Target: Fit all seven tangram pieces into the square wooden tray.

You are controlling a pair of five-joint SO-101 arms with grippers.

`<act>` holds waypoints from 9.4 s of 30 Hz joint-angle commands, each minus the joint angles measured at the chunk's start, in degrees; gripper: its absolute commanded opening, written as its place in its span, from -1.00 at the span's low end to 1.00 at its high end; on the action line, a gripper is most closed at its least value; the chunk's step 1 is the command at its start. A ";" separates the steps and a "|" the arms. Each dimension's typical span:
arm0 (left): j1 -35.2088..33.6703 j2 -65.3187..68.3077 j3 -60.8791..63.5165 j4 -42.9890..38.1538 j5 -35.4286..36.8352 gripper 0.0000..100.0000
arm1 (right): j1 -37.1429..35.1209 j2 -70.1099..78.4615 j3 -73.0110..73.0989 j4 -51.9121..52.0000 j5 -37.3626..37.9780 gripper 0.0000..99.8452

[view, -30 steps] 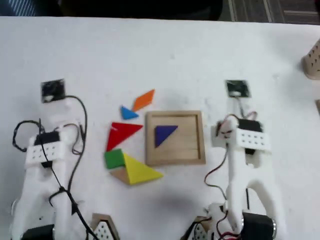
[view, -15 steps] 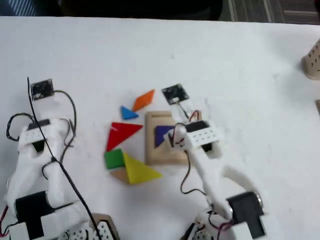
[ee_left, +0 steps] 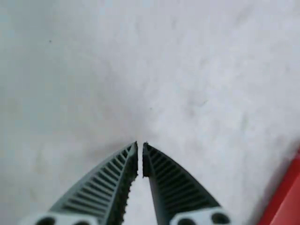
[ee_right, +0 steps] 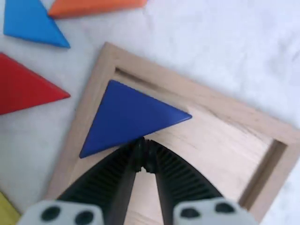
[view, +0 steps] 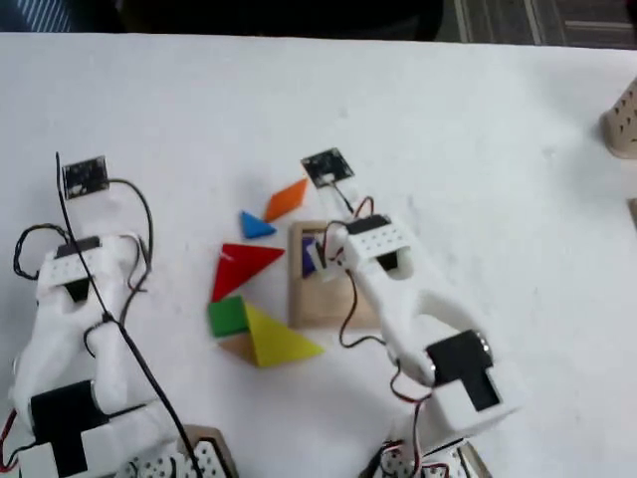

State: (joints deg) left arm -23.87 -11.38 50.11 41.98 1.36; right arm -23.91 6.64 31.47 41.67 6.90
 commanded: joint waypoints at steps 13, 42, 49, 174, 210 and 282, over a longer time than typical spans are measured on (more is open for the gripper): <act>-0.84 0.13 -2.90 -1.41 -0.62 -0.92 | 3.65 -0.75 -4.75 4.70 0.00 -0.97; -0.92 0.22 -3.16 -1.41 -0.62 -0.92 | 5.85 -10.24 0.70 9.19 0.00 -0.97; -0.66 0.22 -3.08 -1.41 -0.62 -0.92 | 12.97 -23.25 10.46 9.98 0.09 -0.97; 25.98 45.76 -91.96 55.56 6.86 -0.71 | 37.32 -39.69 35.08 4.18 20.04 -0.96; 53.93 5.32 -23.56 13.80 0.09 -0.38 | 37.58 -39.69 35.08 4.35 20.22 -0.96; -1.27 -35.21 16.70 -2.73 5.45 -0.91 | -12.09 -17.80 19.25 -3.65 -14.77 -0.96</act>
State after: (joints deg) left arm -24.75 -45.14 70.33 41.10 6.11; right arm -38.86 -11.74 51.69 38.33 -7.25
